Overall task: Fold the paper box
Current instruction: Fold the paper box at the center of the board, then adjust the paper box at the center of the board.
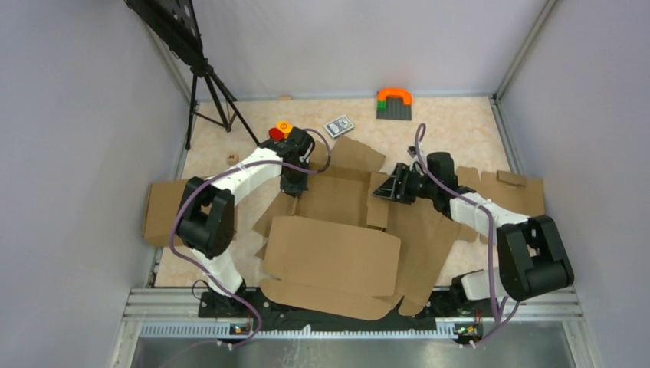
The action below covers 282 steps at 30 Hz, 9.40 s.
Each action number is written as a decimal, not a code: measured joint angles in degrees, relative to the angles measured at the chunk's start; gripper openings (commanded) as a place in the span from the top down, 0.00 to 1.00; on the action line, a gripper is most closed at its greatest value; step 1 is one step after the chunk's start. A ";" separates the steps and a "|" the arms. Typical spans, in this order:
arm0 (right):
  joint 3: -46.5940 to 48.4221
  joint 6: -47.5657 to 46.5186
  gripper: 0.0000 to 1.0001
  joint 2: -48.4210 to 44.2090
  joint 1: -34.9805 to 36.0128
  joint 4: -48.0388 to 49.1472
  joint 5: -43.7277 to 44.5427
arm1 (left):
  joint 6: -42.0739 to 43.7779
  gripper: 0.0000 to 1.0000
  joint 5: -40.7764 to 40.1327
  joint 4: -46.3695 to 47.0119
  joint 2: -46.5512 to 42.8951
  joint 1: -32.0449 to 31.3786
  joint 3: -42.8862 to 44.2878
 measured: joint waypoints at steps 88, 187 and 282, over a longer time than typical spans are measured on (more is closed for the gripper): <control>23.43 -11.43 1.00 17.22 18.91 -38.18 49.42 | -6.21 1.00 3.10 7.04 -6.47 -0.90 -9.33; 10.84 -9.16 0.96 -1.05 16.26 -29.14 43.80 | -3.69 1.00 -6.97 6.58 -2.34 -2.75 2.69; 18.58 -24.17 0.99 13.79 21.24 -20.90 39.54 | -7.80 0.42 6.47 -1.25 -41.07 4.63 -28.79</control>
